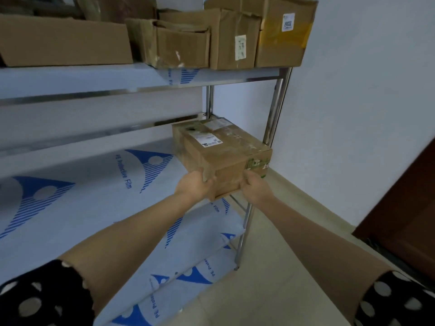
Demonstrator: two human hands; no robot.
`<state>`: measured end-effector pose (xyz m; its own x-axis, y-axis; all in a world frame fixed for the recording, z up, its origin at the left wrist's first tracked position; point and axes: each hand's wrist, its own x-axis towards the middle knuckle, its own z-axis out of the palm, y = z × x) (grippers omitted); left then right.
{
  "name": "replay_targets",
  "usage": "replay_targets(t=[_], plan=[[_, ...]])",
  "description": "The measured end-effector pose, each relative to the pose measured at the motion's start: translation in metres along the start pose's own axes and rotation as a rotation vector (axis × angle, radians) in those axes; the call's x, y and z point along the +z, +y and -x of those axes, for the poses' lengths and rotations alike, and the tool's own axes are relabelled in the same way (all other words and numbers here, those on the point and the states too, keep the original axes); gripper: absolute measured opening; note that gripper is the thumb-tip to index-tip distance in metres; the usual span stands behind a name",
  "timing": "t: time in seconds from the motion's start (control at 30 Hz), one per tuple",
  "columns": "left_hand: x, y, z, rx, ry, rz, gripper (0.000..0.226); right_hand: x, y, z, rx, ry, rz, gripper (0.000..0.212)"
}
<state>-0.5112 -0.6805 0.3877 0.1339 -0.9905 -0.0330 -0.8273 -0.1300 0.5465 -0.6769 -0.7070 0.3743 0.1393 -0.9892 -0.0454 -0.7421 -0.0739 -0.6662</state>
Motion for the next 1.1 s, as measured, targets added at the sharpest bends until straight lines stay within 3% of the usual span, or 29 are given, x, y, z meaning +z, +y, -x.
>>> replay_targets(t=[0.17,0.33,0.53,0.9,1.1], plan=[[0.006,0.02,-0.042,-0.103,0.022,0.201,0.047,-0.004,0.01,-0.057,0.01,0.07,-0.155,0.033],[0.021,0.023,-0.066,-0.162,0.032,0.323,0.048,-0.008,0.013,-0.083,0.018,0.029,-0.266,0.034],[0.032,0.02,-0.067,-0.306,0.176,0.437,0.041,0.005,0.019,-0.085,-0.01,-0.014,-0.357,0.048],[0.005,-0.025,-0.014,-0.507,0.385,0.453,0.024,0.028,-0.009,-0.057,0.016,-0.387,-0.588,0.008],[-0.024,-0.059,0.028,-0.638,0.527,0.503,0.009,0.062,-0.032,-0.018,-0.07,-0.64,-0.627,0.009]])
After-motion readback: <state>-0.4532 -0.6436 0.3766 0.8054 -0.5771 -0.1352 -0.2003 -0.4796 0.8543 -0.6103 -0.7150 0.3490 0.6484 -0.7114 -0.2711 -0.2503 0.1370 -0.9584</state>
